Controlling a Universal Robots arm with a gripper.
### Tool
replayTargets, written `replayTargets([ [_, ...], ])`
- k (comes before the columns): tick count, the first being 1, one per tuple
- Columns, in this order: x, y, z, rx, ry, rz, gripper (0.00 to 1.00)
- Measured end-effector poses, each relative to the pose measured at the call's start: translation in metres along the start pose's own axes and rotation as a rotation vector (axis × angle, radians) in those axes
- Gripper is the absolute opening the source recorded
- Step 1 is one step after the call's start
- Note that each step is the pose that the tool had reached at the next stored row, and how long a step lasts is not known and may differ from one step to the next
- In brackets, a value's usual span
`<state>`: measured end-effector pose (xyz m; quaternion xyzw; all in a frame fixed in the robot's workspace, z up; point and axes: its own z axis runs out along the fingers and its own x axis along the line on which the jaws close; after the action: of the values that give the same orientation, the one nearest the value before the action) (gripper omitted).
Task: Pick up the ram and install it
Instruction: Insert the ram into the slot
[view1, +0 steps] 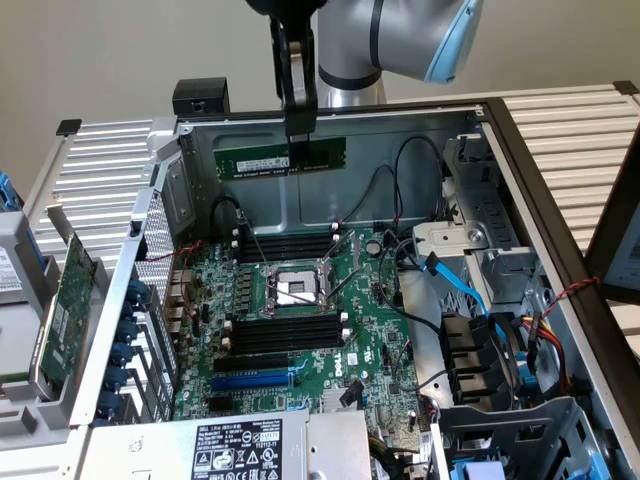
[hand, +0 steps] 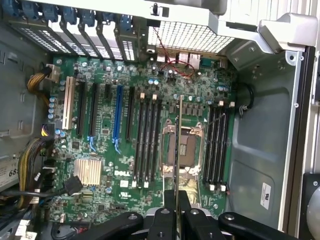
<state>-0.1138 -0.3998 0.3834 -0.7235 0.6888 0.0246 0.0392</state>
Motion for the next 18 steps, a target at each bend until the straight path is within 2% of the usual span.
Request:
replayTargets([
  [2, 0.000, 0.0001, 0.0020, -0.0002, 0.0070, 0.000, 0.14],
  [3, 0.001, 0.0003, 0.0037, -0.0003, 0.0086, 0.000, 0.14],
  [14, 0.002, 0.0009, 0.0220, 0.0038, 0.0105, 0.047, 0.14],
  [18, 0.003, 0.0011, 0.0287, 0.0038, 0.0149, 0.049, 0.14],
])
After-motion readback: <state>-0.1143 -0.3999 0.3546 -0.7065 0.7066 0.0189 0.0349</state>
